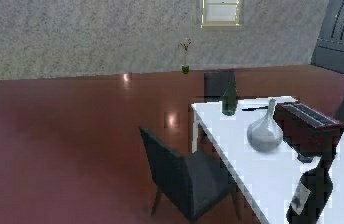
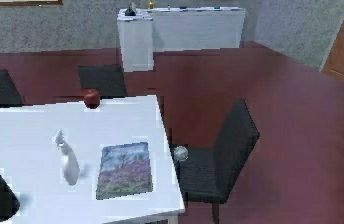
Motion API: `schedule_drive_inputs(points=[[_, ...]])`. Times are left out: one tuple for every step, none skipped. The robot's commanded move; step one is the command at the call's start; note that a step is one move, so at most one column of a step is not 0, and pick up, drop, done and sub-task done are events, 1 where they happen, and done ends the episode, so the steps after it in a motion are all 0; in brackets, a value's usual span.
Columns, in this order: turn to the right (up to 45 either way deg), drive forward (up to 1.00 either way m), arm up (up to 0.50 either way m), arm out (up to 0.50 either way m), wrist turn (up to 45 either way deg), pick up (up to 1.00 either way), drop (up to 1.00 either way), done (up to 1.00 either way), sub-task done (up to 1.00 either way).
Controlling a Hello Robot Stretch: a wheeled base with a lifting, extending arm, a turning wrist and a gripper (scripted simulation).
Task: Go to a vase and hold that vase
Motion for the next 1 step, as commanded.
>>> schedule_drive_inputs(points=[[-45.0, 0.00, 0.00, 0.00, 0.0, 0.00, 0.00, 0.00, 0.00]])
